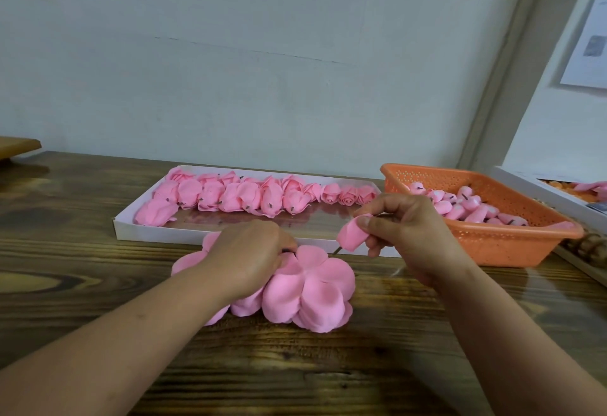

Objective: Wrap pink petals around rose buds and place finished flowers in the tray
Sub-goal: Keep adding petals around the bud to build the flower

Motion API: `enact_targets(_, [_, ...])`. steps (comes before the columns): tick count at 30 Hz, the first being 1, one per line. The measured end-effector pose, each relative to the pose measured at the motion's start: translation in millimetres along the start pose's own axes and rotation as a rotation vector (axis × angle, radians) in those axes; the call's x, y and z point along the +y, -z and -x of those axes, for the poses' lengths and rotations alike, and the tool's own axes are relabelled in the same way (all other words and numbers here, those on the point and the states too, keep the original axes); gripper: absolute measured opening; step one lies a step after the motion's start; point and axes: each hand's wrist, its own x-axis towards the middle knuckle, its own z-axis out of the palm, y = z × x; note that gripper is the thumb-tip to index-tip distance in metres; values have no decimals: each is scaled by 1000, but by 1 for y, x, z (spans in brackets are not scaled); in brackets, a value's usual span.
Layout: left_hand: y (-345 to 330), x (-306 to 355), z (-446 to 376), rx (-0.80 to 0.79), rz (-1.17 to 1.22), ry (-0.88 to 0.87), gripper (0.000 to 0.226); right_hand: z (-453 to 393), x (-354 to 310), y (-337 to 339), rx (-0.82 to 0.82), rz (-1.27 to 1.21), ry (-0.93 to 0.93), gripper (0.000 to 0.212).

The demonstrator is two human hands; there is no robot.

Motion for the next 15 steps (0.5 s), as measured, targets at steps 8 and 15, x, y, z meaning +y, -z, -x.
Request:
enact_targets(8, [1,5,4,51,-67,9,11,1,1,-1,1,-1,-8,16])
enact_targets(15, [18,7,7,75,80,31,10,2,3,0,18,-15,-6,16])
